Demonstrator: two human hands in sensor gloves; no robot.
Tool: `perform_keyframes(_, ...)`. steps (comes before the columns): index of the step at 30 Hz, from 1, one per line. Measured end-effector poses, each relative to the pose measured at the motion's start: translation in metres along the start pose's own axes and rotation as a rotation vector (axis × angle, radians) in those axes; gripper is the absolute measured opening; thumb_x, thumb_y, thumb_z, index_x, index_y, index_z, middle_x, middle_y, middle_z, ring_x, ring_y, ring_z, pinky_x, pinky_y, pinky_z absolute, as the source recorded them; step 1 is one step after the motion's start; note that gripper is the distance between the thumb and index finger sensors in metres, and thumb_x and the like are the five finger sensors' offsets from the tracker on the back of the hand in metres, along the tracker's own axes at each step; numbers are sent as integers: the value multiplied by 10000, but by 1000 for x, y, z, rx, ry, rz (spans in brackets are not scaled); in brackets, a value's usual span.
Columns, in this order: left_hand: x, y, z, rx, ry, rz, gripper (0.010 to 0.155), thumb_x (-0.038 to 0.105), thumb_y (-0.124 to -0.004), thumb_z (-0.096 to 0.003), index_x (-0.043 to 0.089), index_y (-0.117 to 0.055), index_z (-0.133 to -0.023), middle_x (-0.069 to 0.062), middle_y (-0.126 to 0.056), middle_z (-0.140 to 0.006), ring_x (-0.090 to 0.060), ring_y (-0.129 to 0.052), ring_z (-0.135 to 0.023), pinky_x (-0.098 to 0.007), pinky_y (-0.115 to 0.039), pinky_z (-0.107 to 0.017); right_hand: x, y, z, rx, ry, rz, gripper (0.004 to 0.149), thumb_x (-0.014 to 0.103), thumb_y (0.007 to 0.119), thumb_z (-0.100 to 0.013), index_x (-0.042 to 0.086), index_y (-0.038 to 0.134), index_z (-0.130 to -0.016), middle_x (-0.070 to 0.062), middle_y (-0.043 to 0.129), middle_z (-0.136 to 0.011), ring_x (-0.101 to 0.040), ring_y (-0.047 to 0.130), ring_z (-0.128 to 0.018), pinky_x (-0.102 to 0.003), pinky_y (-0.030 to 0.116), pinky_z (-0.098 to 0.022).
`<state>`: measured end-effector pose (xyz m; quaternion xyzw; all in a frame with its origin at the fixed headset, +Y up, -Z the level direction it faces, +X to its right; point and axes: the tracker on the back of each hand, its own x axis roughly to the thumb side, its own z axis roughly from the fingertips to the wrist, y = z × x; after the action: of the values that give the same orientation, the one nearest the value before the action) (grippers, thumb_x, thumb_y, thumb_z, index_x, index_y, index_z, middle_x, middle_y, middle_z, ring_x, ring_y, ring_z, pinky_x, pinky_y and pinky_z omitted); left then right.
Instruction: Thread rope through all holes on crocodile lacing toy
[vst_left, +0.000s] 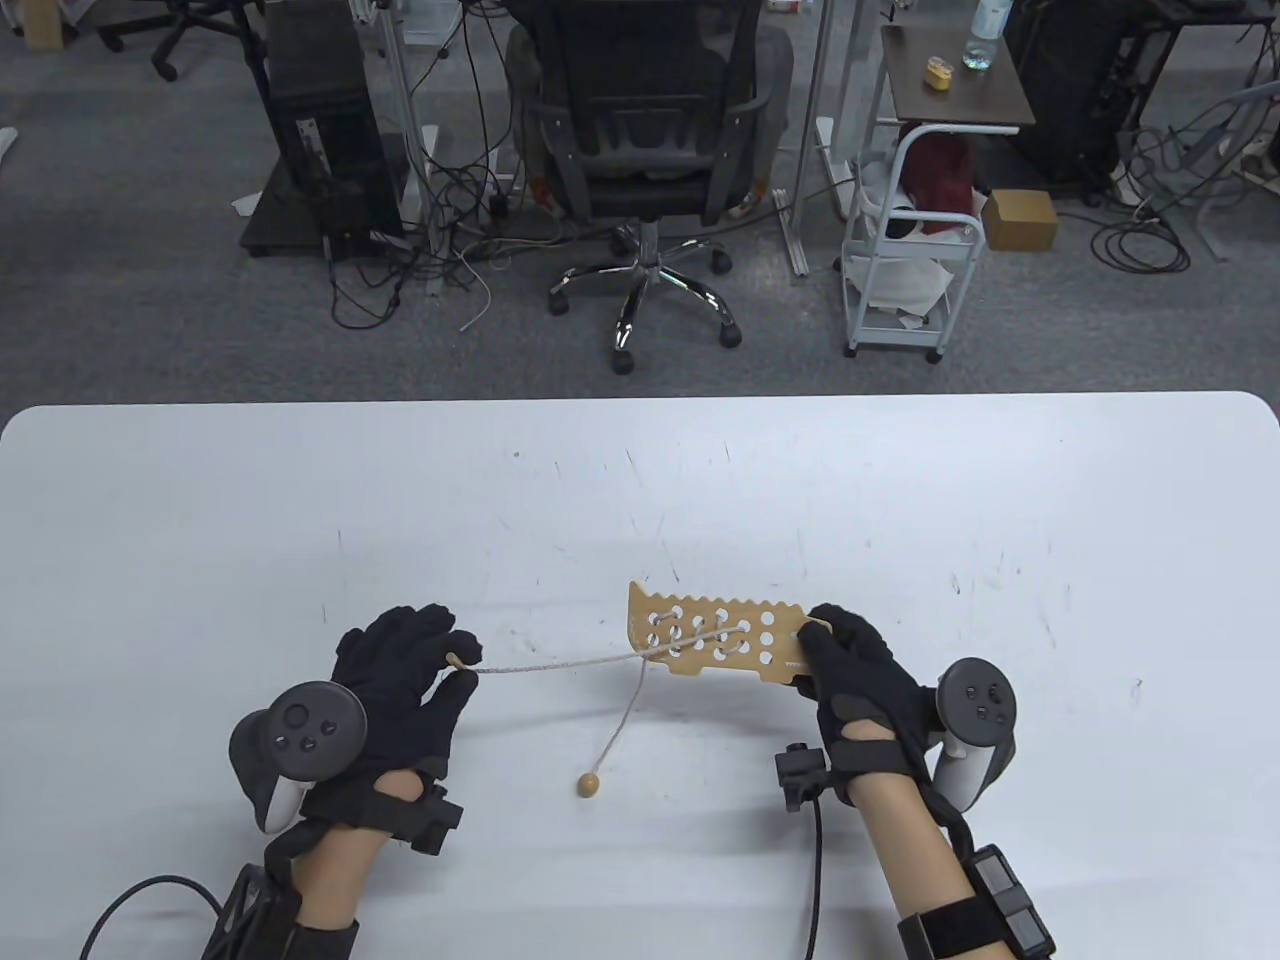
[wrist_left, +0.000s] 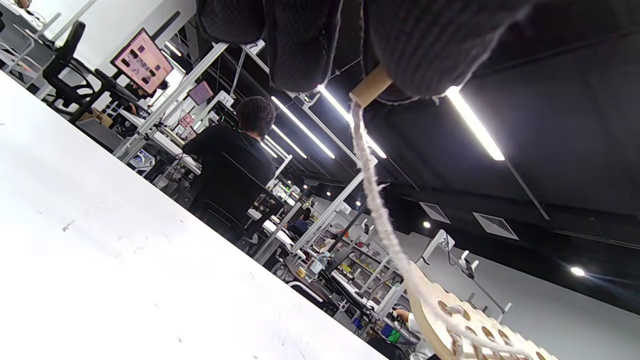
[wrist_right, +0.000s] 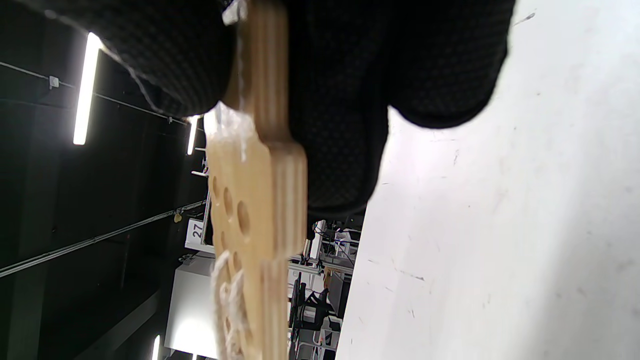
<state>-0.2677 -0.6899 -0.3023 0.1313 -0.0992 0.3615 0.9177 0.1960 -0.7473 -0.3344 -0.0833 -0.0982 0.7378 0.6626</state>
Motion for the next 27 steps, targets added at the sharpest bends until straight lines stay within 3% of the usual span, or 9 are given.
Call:
perform_keyframes(3,4,-4,-1,-30,-34,7,465,425,-828,-423,416,-793,-886,37,-908,-931,-286,-766,-970,-528,-582,-747,4,5,3,24,-24,23,485,376,851,-459,111,759,-855,-48,1007,-673,-216,1100,-463,-408,854,-403)
perform_keyframes(6,9,-9,0,-63,-55,11,466,410,-829,-421,394,-797,-886,39,-959,-857,-274,-846,-898,-511,-637,-721,8,9,6,38,-54,48,489,377,855,-452,113,761,-854,-48,1009,-668,-216,1102,-461,-403,856,-402)
perform_keyframes(14,21,-20,1,-153,-106,18,519,352,-806,-430,307,-749,-943,20,-950,-800,-288,-861,-826,-523,-634,-714,16,20,17,76,-107,71,485,374,854,-454,113,765,-853,-50,1012,-667,-217,1103,-458,-407,857,-399)
perform_keyframes(27,42,-35,8,-202,-194,-5,584,400,-861,-419,278,-718,-972,40,-979,-715,-251,-929,-704,-506,-687,-684,26,34,31,138,-184,127,485,370,855,-453,109,769,-853,-51,1015,-665,-219,1105,-449,-394,865,-377)
